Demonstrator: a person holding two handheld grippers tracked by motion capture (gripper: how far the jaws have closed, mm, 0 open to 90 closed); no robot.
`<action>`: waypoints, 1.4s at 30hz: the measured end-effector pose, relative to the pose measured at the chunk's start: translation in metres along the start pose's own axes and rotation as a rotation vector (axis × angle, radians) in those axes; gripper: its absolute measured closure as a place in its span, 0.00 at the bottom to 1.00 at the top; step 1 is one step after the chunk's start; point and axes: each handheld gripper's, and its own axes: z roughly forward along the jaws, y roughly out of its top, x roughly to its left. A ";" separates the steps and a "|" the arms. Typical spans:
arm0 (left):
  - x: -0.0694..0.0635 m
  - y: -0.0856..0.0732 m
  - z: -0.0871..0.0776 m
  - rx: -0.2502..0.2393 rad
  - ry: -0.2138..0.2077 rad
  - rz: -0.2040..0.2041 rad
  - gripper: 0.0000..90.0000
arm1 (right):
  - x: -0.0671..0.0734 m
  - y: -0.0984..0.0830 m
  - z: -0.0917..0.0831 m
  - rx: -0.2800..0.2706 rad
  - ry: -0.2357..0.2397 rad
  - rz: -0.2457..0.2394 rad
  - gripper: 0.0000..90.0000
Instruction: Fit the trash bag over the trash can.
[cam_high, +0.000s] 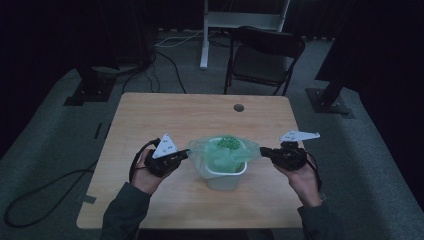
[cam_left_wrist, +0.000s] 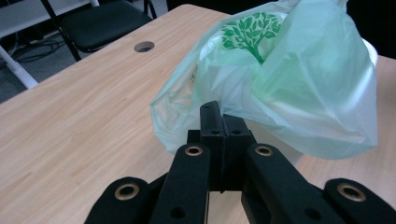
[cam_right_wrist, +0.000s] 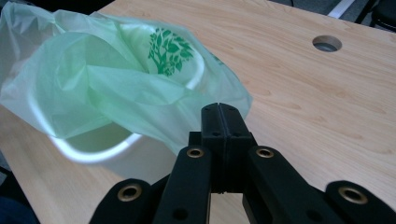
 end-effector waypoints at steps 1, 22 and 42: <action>0.000 -0.001 -0.001 0.001 0.000 -0.002 1.00 | 0.000 -0.001 -0.002 0.004 -0.001 -0.002 1.00; 0.013 -0.030 -0.017 0.016 0.024 -0.080 1.00 | -0.002 -0.028 -0.039 0.027 -0.049 0.014 1.00; 0.003 -0.042 0.004 0.074 -0.013 -0.055 0.85 | 0.008 -0.024 -0.026 0.073 -0.060 -0.028 1.00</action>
